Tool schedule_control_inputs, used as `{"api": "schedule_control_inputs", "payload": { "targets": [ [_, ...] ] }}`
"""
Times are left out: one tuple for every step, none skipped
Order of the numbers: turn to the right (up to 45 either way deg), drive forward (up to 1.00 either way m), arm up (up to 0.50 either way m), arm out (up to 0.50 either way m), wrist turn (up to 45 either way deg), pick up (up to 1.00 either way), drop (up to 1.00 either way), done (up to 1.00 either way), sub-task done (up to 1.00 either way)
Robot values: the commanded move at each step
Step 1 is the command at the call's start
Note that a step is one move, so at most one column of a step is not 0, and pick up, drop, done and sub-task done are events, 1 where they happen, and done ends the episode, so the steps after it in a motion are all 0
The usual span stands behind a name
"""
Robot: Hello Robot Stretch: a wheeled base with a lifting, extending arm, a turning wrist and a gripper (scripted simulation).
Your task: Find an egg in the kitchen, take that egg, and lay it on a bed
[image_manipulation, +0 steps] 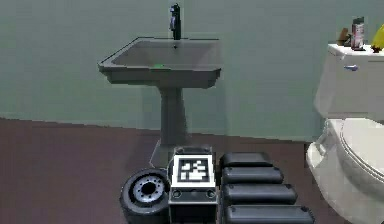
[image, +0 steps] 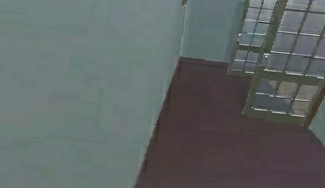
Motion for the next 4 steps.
{"api": "schedule_control_inputs", "payload": {
  "targets": [
    [45.0, 0.00, 0.00, 0.00, 0.0, 0.00, 0.00, 0.00, 0.00],
    [45.0, 0.00, 0.00, 0.00, 0.0, 0.00, 0.00, 0.00, 0.00],
    [6.0, 0.00, 0.00, 0.00, 0.0, 0.00, 0.00, 0.00, 0.00],
    [0.0, 0.20, 0.00, 0.00, 0.0, 0.00, 0.00, 0.00, 0.00]
  ]
}}
